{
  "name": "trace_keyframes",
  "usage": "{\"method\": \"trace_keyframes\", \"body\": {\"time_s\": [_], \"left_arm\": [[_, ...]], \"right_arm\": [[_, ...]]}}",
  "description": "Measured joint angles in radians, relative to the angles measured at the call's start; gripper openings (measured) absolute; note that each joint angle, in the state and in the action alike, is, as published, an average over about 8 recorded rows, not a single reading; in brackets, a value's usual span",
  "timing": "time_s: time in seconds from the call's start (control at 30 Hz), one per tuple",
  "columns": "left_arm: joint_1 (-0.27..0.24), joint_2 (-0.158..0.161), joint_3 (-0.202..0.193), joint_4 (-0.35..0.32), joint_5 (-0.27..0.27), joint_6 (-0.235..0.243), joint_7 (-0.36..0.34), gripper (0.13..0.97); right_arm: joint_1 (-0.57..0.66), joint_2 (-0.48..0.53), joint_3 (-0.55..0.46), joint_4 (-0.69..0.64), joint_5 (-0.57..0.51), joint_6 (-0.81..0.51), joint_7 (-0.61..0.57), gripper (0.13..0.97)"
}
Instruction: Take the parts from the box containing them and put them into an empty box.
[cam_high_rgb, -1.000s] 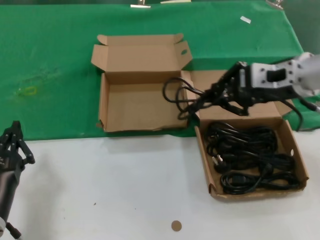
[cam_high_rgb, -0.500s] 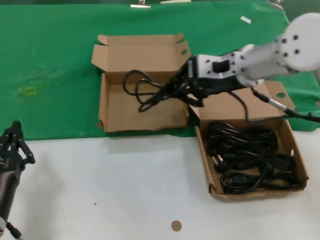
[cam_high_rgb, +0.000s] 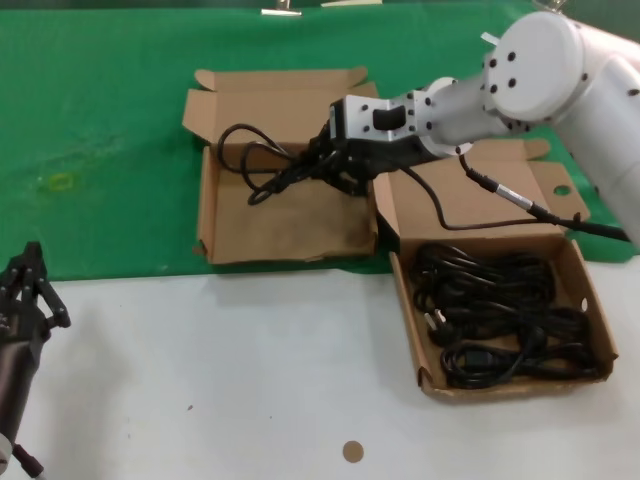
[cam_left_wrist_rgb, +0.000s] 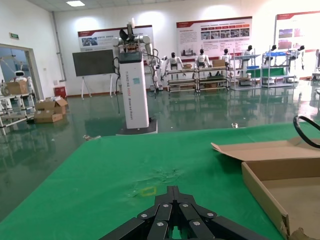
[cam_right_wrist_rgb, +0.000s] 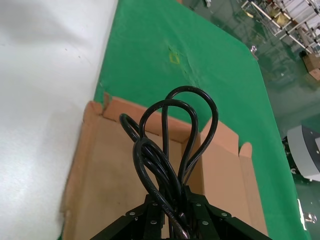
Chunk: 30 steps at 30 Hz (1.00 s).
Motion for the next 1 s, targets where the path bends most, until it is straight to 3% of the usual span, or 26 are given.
{"method": "trace_keyframes", "body": {"time_s": [0.27,0.63,1.0], "left_arm": [[0.000,0.000,0.000,0.000,0.000,0.000,0.000,0.144],[0.000,0.000,0.000,0.000,0.000,0.000,0.000,0.144],[0.000,0.000,0.000,0.000,0.000,0.000,0.000,0.149]], "right_arm": [[0.029,-0.036,-0.002,-0.099,0.000,0.042,-0.041,0.219],[0.035,-0.050,0.000,-0.133,0.013,0.062,-0.069,0.278],[0.018,-0.051,0.011,-0.126,0.028,0.080,-0.077,0.467]]}}
